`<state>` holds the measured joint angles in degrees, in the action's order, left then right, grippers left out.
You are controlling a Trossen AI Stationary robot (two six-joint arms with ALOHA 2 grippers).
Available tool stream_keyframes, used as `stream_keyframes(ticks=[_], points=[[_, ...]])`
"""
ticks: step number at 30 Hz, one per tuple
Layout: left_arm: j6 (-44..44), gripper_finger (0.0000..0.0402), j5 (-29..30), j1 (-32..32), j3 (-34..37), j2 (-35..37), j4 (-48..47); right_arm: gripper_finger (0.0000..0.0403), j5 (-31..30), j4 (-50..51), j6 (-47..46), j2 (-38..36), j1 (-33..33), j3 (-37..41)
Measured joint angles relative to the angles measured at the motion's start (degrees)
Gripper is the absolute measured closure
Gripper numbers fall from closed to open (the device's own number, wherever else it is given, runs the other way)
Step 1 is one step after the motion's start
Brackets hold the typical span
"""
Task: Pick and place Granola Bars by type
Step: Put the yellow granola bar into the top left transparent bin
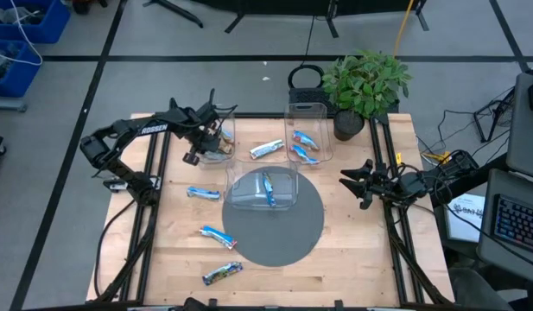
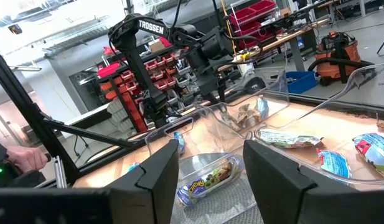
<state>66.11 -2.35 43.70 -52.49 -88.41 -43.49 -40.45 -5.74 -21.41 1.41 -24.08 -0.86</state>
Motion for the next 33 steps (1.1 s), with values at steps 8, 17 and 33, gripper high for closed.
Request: stream_keyframes(ticks=[8,17,33], points=[[-1.5,0.0301,1.6,-1.8,-1.1,0.0,0.3,0.0232,0.0,0.0,0.0,0.0,0.0,0.0],[-5.9,0.0227,4.5,-2.6,-10.4,0.0,-7.9,0.0232,0.0,0.0,0.0,0.0,0.0,0.0],[-41.0,0.0174,6.7,-7.3,-37.0,0.0,-20.4,0.0232,0.0,0.0,0.0,0.0,0.0,0.0]])
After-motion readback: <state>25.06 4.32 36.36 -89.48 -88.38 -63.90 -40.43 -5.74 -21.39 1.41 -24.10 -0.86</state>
